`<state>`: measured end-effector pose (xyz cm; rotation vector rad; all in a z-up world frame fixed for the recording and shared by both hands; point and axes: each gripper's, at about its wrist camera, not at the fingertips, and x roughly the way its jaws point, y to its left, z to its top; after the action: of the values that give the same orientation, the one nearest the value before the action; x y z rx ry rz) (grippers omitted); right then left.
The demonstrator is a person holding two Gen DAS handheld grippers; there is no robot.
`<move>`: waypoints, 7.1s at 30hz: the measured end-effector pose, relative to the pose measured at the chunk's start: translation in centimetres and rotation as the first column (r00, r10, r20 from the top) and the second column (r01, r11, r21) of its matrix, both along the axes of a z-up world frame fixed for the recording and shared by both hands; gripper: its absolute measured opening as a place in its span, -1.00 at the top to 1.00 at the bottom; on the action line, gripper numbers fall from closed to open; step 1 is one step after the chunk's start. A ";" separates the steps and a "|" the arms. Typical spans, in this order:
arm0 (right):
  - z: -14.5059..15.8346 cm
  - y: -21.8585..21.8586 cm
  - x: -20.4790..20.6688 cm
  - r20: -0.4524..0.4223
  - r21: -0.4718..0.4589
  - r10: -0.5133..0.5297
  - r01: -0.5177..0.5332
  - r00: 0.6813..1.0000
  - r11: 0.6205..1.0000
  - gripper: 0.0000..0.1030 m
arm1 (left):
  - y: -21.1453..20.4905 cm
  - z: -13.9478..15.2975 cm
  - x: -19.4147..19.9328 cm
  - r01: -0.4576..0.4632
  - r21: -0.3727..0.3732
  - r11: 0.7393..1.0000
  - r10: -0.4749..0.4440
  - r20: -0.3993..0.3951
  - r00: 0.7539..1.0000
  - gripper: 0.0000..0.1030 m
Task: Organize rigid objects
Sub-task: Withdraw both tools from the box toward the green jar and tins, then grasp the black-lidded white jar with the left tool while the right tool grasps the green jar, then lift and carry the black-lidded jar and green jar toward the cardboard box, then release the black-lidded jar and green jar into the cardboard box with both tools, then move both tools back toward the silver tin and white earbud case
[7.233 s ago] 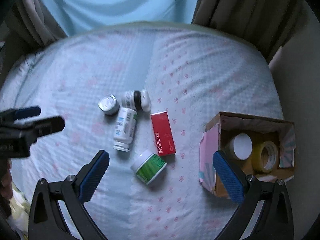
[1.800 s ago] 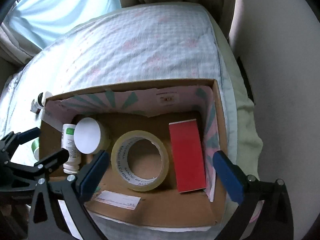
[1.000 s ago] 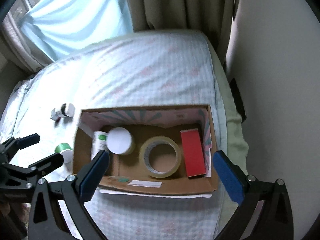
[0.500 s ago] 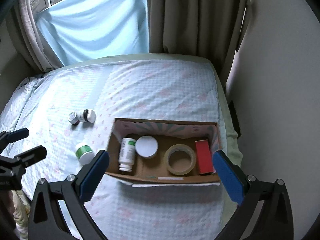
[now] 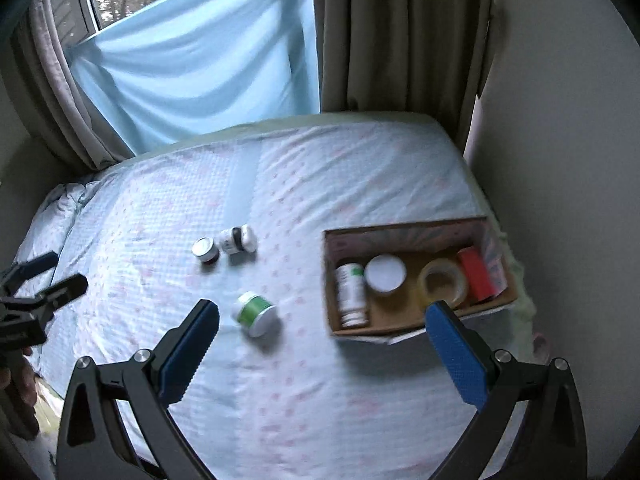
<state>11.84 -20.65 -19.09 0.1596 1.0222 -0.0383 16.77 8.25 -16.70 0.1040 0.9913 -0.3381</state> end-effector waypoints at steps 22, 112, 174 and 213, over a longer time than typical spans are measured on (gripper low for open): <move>-9.1 11.9 5.1 -0.218 0.048 -0.286 0.303 0.933 0.952 -1.00 | 1.8 -10.2 15.3 0.497 0.115 0.860 -0.475 -0.174 0.863 -1.00; -5.1 7.9 -1.2 -0.258 0.167 -0.151 0.198 0.954 0.966 -0.02 | -3.5 -5.7 2.5 0.380 0.015 0.925 -0.372 -0.169 0.913 -0.10; -21.8 -27.7 11.7 -0.325 0.235 0.005 0.076 0.946 0.969 -1.00 | -37.1 -25.1 8.5 0.184 0.095 0.978 -0.121 -0.458 0.881 -1.00; -2.9 -6.8 1.7 -0.009 0.001 0.190 -0.190 0.982 0.982 -1.00 | -7.7 -5.5 -1.7 -0.223 -0.004 0.975 0.221 -0.117 0.968 -1.00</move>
<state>13.51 -27.41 -21.99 0.0609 1.0422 0.1349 15.07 0.54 -22.23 -0.0426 1.1032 -0.1480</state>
